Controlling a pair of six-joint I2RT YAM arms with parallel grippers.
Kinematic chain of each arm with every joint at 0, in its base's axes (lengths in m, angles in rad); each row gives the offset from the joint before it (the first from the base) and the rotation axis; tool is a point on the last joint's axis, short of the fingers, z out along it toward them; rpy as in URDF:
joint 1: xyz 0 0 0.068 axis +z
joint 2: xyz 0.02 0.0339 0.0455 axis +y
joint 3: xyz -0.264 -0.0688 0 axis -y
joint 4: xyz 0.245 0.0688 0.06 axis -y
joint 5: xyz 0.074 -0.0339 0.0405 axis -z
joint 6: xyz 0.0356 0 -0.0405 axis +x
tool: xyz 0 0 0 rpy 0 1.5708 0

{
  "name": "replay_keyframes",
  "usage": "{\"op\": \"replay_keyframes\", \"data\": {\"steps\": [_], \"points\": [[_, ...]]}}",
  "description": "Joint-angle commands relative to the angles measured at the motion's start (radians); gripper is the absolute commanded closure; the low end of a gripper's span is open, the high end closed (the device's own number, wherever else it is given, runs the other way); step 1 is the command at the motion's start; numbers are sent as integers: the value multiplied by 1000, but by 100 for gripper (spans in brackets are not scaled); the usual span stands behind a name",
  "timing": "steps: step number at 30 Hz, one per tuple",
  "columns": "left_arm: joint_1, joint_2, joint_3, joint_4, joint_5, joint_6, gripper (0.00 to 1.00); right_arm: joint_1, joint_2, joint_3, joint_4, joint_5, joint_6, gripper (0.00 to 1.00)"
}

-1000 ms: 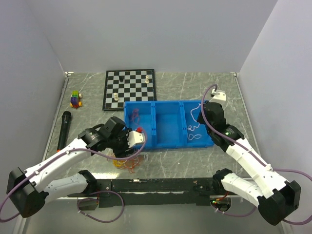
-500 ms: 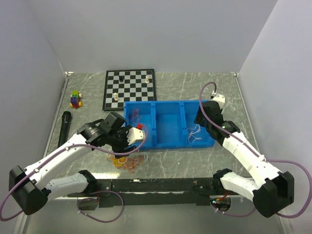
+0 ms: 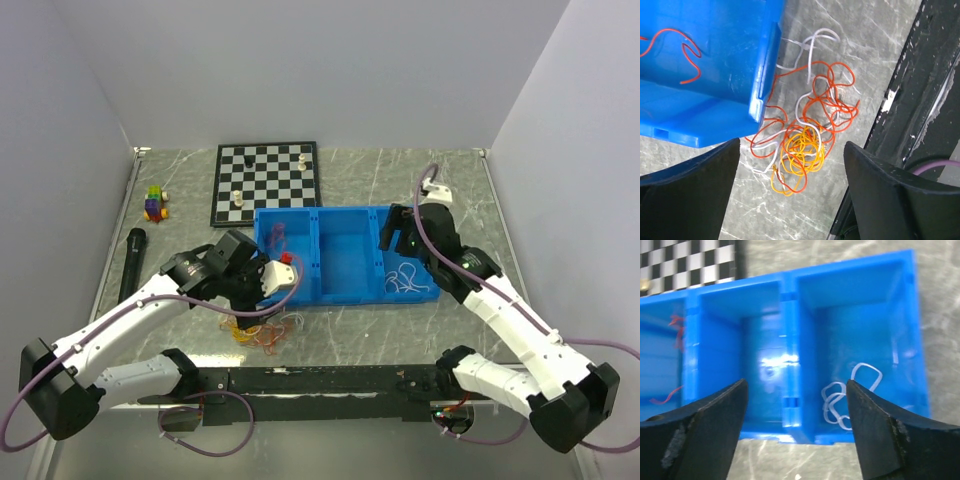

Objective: Untangle the cables

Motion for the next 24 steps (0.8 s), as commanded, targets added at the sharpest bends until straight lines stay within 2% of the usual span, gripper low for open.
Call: {"op": "replay_keyframes", "data": {"steps": [1,5,8,10,14,19,24], "points": [[12,2,11,41,14,-22,9,90,19,76,-29,21,-4,11],[21,11,33,53,25,-27,5,254,75,102,-50,94,36,2],[35,23,59,52,46,-31,4,336,117,107,-61,111,78,0],[48,27,82,44,72,-28,1,359,112,89,-47,87,111,0],[99,7,99,33,152,-14,3,387,69,26,0,36,145,0],[116,-6,93,41,137,-18,3,390,66,0,-34,1,194,0],[125,-24,82,43,123,-27,3,382,19,-68,86,-103,195,0]]}}
